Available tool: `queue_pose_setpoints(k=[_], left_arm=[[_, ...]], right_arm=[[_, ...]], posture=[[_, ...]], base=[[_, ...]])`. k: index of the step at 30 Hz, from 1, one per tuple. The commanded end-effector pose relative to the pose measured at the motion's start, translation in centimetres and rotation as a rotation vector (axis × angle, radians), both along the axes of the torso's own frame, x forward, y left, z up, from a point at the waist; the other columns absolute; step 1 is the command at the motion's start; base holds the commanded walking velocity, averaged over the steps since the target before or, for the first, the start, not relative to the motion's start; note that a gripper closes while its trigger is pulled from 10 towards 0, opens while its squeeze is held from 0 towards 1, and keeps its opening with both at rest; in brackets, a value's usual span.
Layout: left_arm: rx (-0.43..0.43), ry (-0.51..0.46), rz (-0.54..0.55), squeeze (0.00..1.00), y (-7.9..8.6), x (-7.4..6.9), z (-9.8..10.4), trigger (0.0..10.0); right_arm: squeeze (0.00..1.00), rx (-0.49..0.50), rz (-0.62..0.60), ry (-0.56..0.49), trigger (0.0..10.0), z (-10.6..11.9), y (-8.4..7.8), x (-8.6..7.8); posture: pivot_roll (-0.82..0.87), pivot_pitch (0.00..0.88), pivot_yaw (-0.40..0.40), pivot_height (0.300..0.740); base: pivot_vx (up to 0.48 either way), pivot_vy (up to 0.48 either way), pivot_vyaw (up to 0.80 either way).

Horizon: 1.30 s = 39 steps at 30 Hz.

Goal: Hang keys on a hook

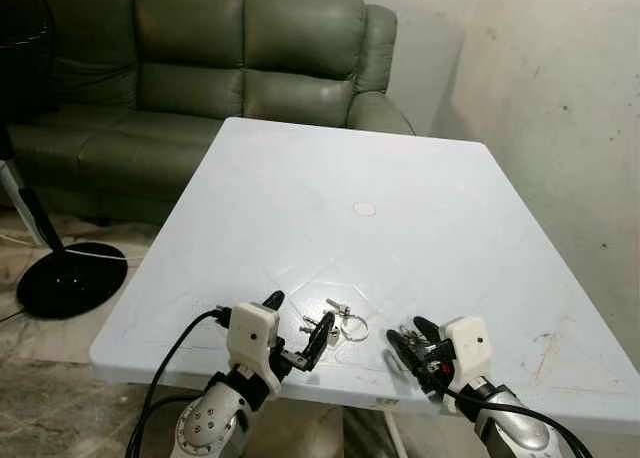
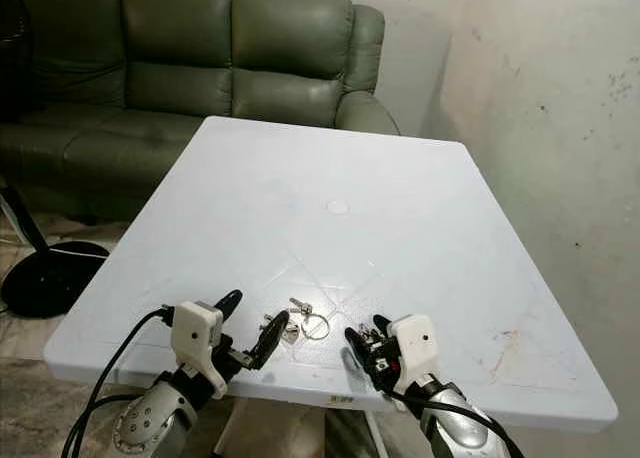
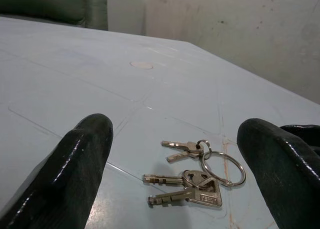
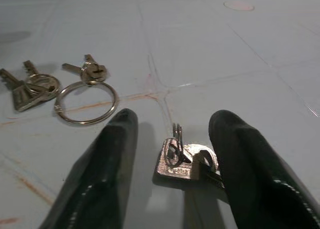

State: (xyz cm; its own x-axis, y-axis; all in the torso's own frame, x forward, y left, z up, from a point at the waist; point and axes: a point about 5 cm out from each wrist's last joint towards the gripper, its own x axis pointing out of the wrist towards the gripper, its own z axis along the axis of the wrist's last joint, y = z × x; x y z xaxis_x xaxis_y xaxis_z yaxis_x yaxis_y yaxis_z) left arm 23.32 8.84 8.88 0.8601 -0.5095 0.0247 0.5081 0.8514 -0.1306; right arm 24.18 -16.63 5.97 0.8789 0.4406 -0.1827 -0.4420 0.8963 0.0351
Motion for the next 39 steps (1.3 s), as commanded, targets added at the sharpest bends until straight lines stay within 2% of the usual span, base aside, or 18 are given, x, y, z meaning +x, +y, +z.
queue_pose_setpoints(k=[1, 2, 4, 5, 7, 8, 9, 10, 11, 12, 13, 15, 16, 17, 18, 20, 22, 39], left_arm=[[0.002, -0.008, -0.002, 0.0, -0.2, -0.1, 0.3, 10.0], [0.0, -0.007, -0.002, 0.0, -0.2, -0.1, 0.4, 10.0], [0.0, -0.007, -0.002, 0.0, -0.2, -0.1, 0.4, 10.0], [-0.002, -0.006, 0.0, 0.0, -0.2, -0.1, 0.4, 10.0], [-0.001, -0.006, 0.002, 0.0, -0.2, -0.1, 0.4, 10.0], [-0.002, -0.005, 0.002, 0.0, -0.1, -0.1, 0.4, 10.0], [-0.002, -0.005, 0.002, 0.0, -0.2, -0.1, 0.4, 10.0], [-0.001, -0.006, 0.002, 0.0, -0.1, -0.1, 0.4, 10.0], [-0.001, -0.005, 0.003, 0.0, -0.1, -0.1, 0.4, 10.0], [-0.001, -0.005, 0.003, 0.0, -0.1, -0.1, 0.4, 10.0], [-0.003, -0.003, 0.004, 0.0, -0.1, -0.1, 0.3, 10.0], [-0.003, -0.003, 0.004, 0.0, -0.1, -0.1, 0.4, 10.0], [-0.001, -0.003, 0.004, 0.0, -0.1, -0.1, 0.4, 10.0], [-0.002, -0.002, 0.005, 0.0, -0.1, -0.1, 0.4, 10.0], [-0.002, -0.002, 0.005, 0.0, -0.1, -0.1, 0.4, 10.0], [0.0, -0.001, 0.003, 0.0, -0.2, -0.1, 0.3, 10.0], [-0.002, 0.0, 0.003, 0.0, -0.2, -0.1, 0.3, 10.0], [-0.005, 0.002, 0.001, 0.0, -0.3, -0.2, 0.3, 10.0]], right_arm=[[0.0, -0.016, -0.003, 0.004, 0.0, 0.0, 0.1, 0.2], [0.0, -0.015, -0.006, 0.006, 0.9, 0.0, 0.2, 0.2], [0.0, -0.019, -0.016, 0.008, 1.0, 0.0, 0.3, 0.3], [0.0, -0.023, -0.025, 0.002, 2.5, 0.0, 0.4, 0.3], [0.0, -0.027, -0.032, 0.003, 3.2, -0.1, 0.4, 0.4], [0.0, -0.029, -0.035, 0.004, 3.2, -0.1, 0.4, 0.4], [0.0, -0.027, -0.035, 0.003, 0.8, -0.1, 0.4, 0.4], [0.0, -0.024, -0.035, 0.004, 0.0, -0.1, 0.4, 0.4], [0.0, -0.031, -0.043, 0.002, 0.0, -0.1, 0.4, 0.4], [0.0, -0.035, -0.046, -0.002, 1.3, -0.1, 0.4, 0.4], [0.0, -0.03, -0.048, -0.004, 0.0, -0.1, 0.4, 0.4], [0.0, -0.029, -0.048, -0.004, 0.0, -0.1, 0.4, 0.4], [0.0, -0.035, -0.052, -0.007, 1.4, 0.0, 0.3, 0.5], [0.0, -0.042, -0.055, -0.007, 4.5, 0.0, 0.2, 0.5], [0.0, -0.045, -0.055, -0.007, 4.5, -0.1, 0.2, 0.5], [0.0, -0.048, -0.057, -0.003, 9.5, -0.1, 0.1, 0.5], [0.0, -0.056, -0.05, -0.005, 10.0, -0.1, 0.1, 0.5], [0.0, -0.082, -0.057, -0.002, 10.0, -0.3, -0.9, 0.2]], posture=[[0.04, 0.03, -0.094, 0.74], [0.05, 0.031, -0.094, 0.74], [0.05, 0.031, -0.094, 0.74], [0.05, 0.031, -0.094, 0.74], [0.05, 0.031, -0.094, 0.74], [0.05, 0.031, -0.094, 0.74], [0.05, 0.031, -0.094, 0.74], [0.05, 0.031, -0.094, 0.74], [0.05, 0.031, -0.094, 0.74], [0.05, 0.031, -0.094, 0.74], [0.05, 0.031, -0.094, 0.74], [0.05, 0.036, -0.095, 0.74], [0.05, 0.036, -0.095, 0.74], [0.05, 0.036, -0.095, 0.74], [0.05, 0.036, -0.095, 0.74], [0.05, 0.036, -0.095, 0.74], [0.05, 0.036, -0.095, 0.74], [0.05, 0.036, -0.093, 0.74]], base=[[0.0, 0.0, 0.0], [0.0, 0.0, 0.0], [0.0, 0.0, 0.0], [0.0, 0.0, 0.0], [0.0, 0.0, 0.0], [0.0, 0.0, 0.0], [0.0, 0.0, 0.0], [0.0, 0.0, 0.0], [0.0, 0.0, 0.0], [0.0, 0.0, 0.0], [0.0, 0.0, 0.0], [0.0, 0.0, 0.0], [0.0, 0.0, 0.0], [0.0, 0.0, 0.0], [0.0, 0.0, 0.0], [0.0, 0.0, 0.0], [0.0, 0.0, 0.0], [0.0, 0.0, 0.0]])
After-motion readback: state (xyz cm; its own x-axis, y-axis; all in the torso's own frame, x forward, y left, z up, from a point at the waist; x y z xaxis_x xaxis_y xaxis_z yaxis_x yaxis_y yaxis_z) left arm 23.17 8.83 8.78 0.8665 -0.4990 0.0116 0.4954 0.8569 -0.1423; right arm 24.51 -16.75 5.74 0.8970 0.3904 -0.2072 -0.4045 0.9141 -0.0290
